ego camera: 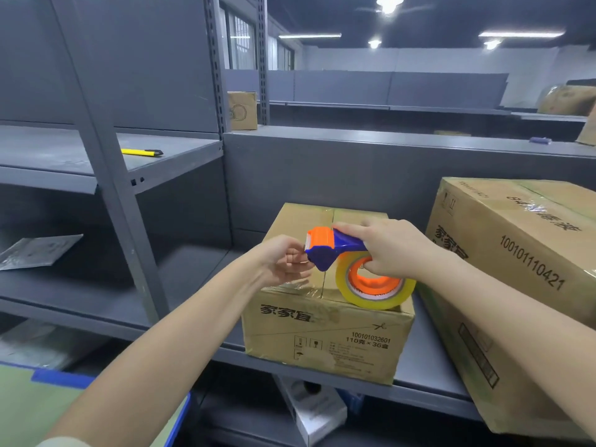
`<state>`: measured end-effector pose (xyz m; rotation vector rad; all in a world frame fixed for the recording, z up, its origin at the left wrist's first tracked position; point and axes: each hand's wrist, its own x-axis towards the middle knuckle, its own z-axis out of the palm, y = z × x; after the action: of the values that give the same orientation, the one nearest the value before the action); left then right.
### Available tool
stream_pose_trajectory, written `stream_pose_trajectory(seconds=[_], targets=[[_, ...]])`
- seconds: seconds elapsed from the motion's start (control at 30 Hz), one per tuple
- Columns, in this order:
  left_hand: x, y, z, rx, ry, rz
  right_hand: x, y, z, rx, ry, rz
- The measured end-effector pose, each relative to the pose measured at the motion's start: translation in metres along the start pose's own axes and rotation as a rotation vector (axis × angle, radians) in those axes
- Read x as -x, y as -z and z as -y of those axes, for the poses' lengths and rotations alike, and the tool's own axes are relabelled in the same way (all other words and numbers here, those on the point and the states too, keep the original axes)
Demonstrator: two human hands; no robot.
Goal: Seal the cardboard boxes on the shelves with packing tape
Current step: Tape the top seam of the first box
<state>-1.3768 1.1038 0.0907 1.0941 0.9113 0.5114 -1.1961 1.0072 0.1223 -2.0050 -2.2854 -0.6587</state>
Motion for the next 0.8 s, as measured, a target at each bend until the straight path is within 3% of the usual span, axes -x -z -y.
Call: stream_pose_trajectory(seconds=[0.23,0.5,0.67,0.8], targets=[[0.004,0.037,-0.001,0.125,-0.093,-0.040,-0.008,0.004,0.005,0.019,0.019,0.037],[0.016,0.100,-0.002,-0.041,-0.302,-0.276,-0.013,0.017,0.011,0.018,0.061,0.116],[0.020,0.105,0.022,-0.258,-0.367,-0.269,-0.010,0.023,0.019,0.081,0.088,0.168],[0.021,0.113,0.029,-0.272,-0.356,-0.334,-0.006,0.028,0.025,0.049,0.089,0.200]])
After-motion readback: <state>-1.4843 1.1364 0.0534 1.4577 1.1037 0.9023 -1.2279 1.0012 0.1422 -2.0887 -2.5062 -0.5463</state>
